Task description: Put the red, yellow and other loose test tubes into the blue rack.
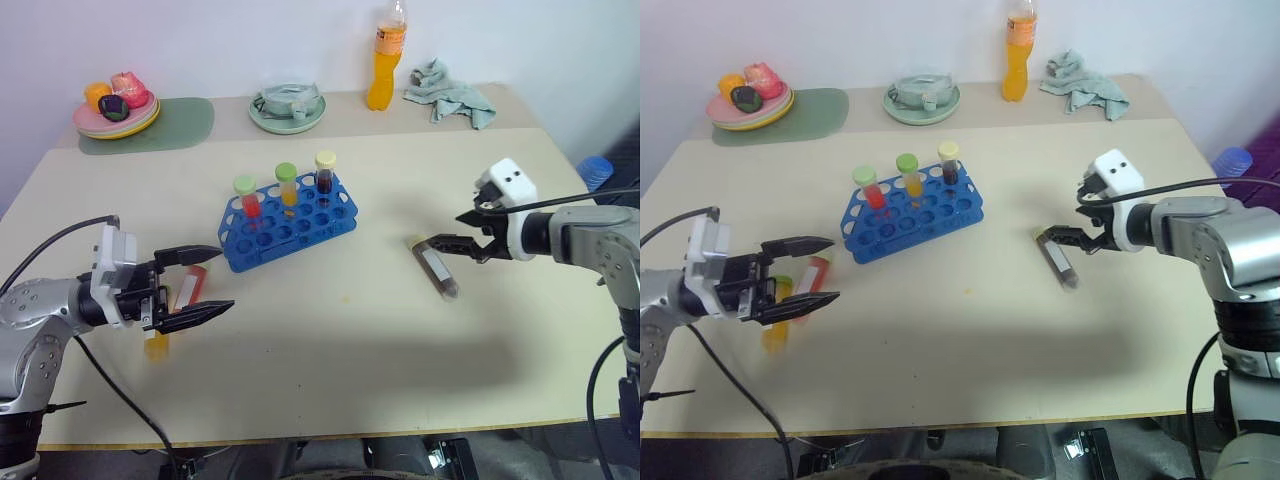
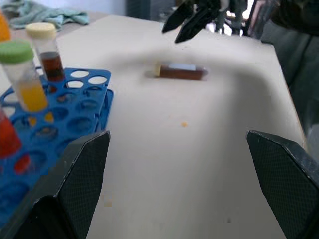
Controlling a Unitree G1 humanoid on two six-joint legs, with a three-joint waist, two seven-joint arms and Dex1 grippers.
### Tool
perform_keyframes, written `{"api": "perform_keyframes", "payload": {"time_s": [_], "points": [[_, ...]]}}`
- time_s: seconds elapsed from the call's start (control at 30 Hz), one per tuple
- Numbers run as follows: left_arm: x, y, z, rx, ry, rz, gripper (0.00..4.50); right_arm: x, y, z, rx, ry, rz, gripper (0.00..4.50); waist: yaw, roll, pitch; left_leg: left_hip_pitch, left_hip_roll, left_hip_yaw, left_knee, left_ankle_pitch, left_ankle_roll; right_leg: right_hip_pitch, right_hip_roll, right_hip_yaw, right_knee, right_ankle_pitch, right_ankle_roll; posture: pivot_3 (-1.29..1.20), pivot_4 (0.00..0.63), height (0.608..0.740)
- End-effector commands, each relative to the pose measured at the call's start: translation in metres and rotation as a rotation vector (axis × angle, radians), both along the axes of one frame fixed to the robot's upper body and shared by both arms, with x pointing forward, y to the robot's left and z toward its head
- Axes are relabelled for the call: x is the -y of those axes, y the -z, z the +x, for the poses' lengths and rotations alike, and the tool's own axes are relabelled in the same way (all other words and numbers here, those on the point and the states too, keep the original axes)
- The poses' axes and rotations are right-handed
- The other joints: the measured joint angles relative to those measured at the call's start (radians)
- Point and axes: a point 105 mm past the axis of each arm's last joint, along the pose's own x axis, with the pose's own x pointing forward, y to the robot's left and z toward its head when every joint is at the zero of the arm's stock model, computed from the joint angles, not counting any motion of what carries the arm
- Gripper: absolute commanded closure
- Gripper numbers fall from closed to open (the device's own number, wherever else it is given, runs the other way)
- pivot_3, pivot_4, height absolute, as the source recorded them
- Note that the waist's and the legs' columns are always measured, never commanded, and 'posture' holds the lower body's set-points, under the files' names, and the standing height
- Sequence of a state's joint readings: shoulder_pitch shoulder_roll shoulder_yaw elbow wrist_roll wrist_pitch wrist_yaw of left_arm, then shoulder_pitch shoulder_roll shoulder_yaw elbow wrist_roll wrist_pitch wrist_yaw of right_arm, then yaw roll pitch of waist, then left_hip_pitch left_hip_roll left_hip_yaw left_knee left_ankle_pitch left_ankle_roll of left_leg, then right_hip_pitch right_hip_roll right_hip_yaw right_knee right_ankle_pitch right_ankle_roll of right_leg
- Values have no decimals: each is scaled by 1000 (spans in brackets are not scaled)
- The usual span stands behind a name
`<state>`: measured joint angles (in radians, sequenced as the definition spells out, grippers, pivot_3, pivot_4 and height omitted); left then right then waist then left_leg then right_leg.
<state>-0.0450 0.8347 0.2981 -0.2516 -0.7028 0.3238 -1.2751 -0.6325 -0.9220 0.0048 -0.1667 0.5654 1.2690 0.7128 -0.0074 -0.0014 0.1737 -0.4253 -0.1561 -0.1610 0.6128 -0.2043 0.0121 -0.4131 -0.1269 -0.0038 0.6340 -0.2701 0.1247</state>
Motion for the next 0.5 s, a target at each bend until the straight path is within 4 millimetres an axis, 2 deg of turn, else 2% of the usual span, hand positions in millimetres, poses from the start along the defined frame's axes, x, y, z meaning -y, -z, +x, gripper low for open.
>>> {"api": "perform_keyframes", "payload": {"time_s": [0.03,0.2,0.33,0.5], "points": [[10,-2,-2,37,40,56,46,-2,7,-4,-97,9,15,0,0,0,0,0,0,0,0,0,1,0,0,0,0,0,0,0,150,740],[23,2,-6,34,41,41,46,1,21,3,-164,59,3,0,-4,0,0,0,0,1,0,-1,1,0,0,0,0,1,1,0,150,740],[25,8,-12,23,33,54,46,-2,27,12,-179,71,8,0,-7,0,0,0,0,1,0,0,0,-1,0,0,1,1,0,0,150,740],[28,7,-13,29,15,38,46,-9,38,25,-201,90,30,0,-4,0,0,0,1,1,1,1,-1,0,1,0,1,3,0,0,150,740]]}}
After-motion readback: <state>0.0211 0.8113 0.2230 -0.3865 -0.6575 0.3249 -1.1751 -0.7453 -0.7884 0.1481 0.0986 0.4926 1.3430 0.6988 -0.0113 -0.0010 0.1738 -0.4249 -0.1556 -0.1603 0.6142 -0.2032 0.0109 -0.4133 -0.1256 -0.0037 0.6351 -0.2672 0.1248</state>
